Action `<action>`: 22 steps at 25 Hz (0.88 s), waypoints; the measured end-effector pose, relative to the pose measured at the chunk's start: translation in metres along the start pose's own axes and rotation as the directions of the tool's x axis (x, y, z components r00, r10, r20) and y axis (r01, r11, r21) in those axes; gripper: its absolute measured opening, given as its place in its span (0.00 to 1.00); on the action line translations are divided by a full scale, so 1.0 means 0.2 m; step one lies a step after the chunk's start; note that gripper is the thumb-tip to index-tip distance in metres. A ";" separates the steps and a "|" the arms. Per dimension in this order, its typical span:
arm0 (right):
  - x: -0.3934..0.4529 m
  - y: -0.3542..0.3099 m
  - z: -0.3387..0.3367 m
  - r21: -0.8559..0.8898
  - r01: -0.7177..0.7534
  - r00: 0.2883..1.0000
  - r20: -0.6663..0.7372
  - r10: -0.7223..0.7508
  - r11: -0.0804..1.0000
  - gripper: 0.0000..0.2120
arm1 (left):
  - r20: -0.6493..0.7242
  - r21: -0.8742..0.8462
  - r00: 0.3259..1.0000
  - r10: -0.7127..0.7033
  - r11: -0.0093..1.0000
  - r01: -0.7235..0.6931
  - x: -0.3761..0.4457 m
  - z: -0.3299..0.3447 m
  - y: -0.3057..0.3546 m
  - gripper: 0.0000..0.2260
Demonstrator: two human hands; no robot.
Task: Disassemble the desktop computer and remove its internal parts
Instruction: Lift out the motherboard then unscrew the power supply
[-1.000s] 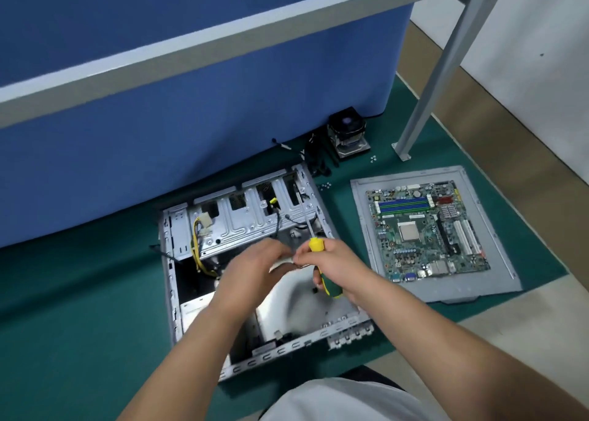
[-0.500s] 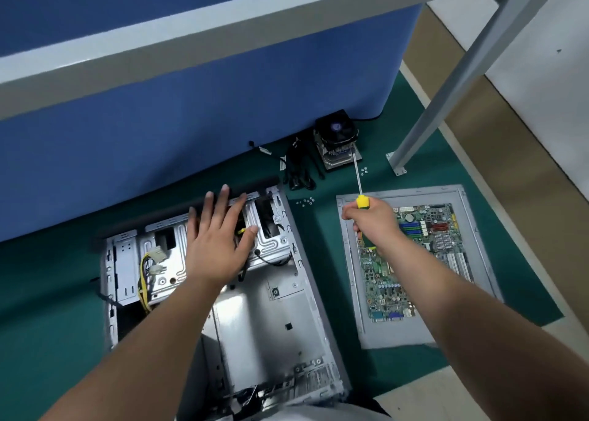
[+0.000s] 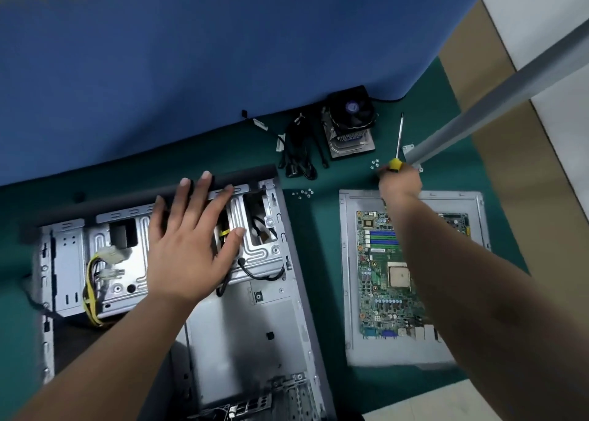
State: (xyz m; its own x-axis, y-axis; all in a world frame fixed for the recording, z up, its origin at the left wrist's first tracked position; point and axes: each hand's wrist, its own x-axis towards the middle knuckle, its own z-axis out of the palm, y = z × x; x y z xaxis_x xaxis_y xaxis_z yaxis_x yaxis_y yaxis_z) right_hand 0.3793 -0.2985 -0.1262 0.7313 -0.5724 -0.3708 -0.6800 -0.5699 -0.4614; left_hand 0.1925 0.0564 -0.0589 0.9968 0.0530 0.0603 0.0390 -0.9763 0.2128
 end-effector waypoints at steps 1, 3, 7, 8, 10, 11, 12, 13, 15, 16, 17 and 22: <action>0.01 0.00 0.02 0.004 -0.017 1.000 -0.013 0.017 1.000 0.08 | -0.006 -0.003 1.000 0.001 1.000 -0.001 0.00 0.01 0.00 0.27; 0.02 -0.01 0.04 -0.031 -0.023 1.000 -0.007 0.023 0.999 0.08 | -0.014 0.003 1.000 0.011 1.000 -0.011 0.00 0.01 0.00 0.27; 0.01 0.01 0.04 0.095 -0.044 0.999 0.015 0.043 0.995 0.09 | -0.016 0.011 1.000 0.008 1.000 -0.007 0.00 0.01 0.00 0.27; -0.01 0.02 0.03 0.146 -0.044 0.999 0.022 0.041 0.988 0.09 | -0.018 0.014 1.000 0.007 1.000 -0.006 0.00 0.02 0.00 0.27; -0.07 0.04 0.00 0.222 -0.035 0.999 0.043 0.025 0.974 0.09 | -0.016 0.020 1.000 0.005 1.000 -0.005 0.01 0.03 0.00 0.27; -0.11 0.06 -0.02 0.243 -0.021 0.998 0.060 0.007 0.970 0.08 | -0.013 0.022 1.000 0.007 1.000 -0.007 0.01 0.03 -0.01 0.27; -0.18 0.08 -0.06 0.274 -0.007 0.996 0.086 -0.017 0.962 0.07 | -0.010 0.024 1.000 0.010 1.000 -0.010 0.01 0.02 -0.01 0.27; -0.25 0.08 -0.08 0.317 0.000 0.991 0.130 -0.044 0.948 0.08 | 0.000 0.025 1.000 0.009 1.000 -0.009 0.02 0.03 -0.01 0.27; -0.44 0.09 -0.14 0.415 0.004 0.962 0.245 -0.117 0.910 0.08 | 0.014 0.011 1.000 0.009 1.000 -0.009 0.02 0.02 0.00 0.27; -0.55 0.09 -0.18 0.456 0.008 0.942 0.294 -0.159 0.890 0.07 | 0.028 -0.003 1.000 0.006 1.000 -0.006 0.03 0.01 0.00 0.27; -0.66 0.09 -0.21 0.495 0.007 0.923 0.332 -0.196 0.869 0.05 | 0.047 -0.028 0.999 0.007 1.000 -0.005 0.03 -0.01 0.01 0.27; -1.35 0.15 -0.35 0.645 -0.092 0.785 0.516 -0.343 0.759 0.05 | 0.142 -0.537 0.988 -0.056 0.834 0.124 -0.06 -0.22 0.06 0.21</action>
State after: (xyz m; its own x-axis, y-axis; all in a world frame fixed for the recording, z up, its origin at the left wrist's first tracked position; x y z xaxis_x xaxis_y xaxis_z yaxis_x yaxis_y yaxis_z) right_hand 0.1578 -0.2018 0.0173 0.8346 0.0504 -0.5485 -0.5492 -0.0001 -0.8357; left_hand 0.1783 0.0537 -0.0139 0.9929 0.0775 -0.0904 0.1188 -0.6950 0.7091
